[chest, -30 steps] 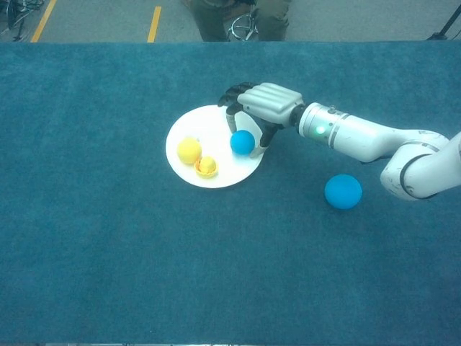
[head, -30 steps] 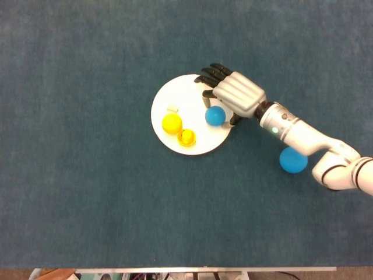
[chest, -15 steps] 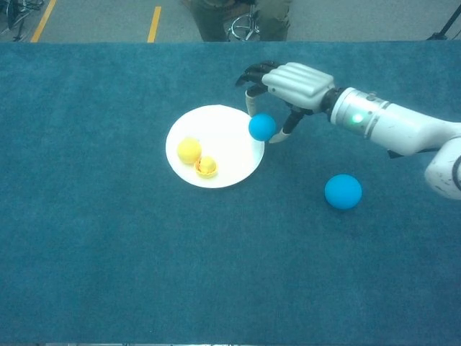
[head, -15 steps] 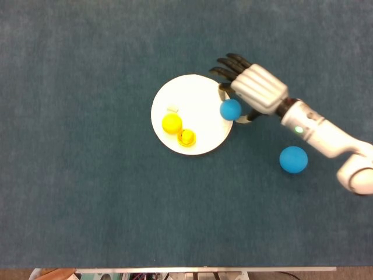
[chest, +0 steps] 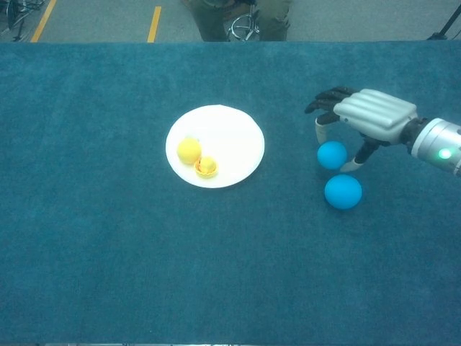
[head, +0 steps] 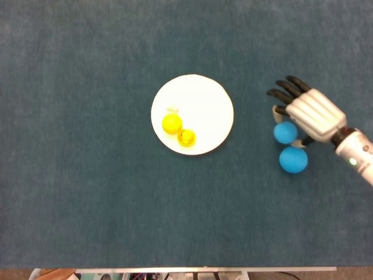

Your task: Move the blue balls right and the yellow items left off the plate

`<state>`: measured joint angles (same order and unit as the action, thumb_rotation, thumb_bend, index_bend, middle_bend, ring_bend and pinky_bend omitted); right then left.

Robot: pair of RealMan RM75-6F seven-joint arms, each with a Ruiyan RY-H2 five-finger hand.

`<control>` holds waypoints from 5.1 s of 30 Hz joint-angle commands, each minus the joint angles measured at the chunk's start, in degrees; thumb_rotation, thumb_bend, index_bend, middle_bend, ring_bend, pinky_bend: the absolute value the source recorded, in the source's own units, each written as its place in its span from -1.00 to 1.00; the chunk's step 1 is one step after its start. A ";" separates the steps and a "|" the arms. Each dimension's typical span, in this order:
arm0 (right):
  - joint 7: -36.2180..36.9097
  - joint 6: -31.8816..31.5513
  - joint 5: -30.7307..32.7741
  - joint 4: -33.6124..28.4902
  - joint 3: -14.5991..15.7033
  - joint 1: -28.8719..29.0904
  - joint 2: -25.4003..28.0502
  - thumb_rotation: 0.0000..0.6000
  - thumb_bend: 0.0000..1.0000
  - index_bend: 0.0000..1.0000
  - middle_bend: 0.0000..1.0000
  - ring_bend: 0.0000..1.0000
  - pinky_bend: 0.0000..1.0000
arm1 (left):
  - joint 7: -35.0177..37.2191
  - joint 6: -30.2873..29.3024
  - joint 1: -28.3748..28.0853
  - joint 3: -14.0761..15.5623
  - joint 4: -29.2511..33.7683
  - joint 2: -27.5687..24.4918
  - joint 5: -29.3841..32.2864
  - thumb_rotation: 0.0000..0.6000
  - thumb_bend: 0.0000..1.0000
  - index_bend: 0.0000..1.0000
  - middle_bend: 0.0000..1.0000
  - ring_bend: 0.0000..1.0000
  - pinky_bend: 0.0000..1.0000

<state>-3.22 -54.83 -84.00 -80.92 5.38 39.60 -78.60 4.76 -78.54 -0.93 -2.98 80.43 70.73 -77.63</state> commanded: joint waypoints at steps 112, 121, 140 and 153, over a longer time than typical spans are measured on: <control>4.40 -19.59 9.68 -4.54 -18.75 -16.02 12.49 1.00 -1.00 -0.38 -0.69 -0.95 -0.91 | 9.11 28.05 -37.95 -4.30 -6.35 23.23 -3.21 1.00 -0.98 -0.19 -1.00 -1.00 -0.84; 4.69 -19.38 9.46 -4.28 -18.50 -16.55 12.23 1.00 -1.00 -0.38 -0.69 -0.95 -0.91 | 10.30 29.29 -39.24 -4.44 -10.31 25.06 -2.16 1.00 -0.98 -0.20 -1.00 -1.00 -0.84; 5.50 -19.77 9.45 -3.99 -18.94 -17.44 12.24 1.00 -1.00 -0.38 -0.69 -0.95 -0.91 | 11.71 31.28 -41.46 -3.68 -13.52 27.57 -2.14 1.00 -0.98 -0.20 -1.00 -1.00 -0.84; 6.06 -18.98 9.42 -2.94 -18.78 -17.50 11.38 1.00 -1.00 -0.38 -0.69 -0.95 -0.91 | 14.00 31.68 -42.22 -3.17 -15.96 28.68 -2.65 1.00 -0.98 -0.19 -1.00 -1.00 -0.84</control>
<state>2.84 -73.82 -74.58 -83.86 -13.40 22.10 -67.23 18.76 -46.85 -43.14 -6.16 64.49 99.40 -80.28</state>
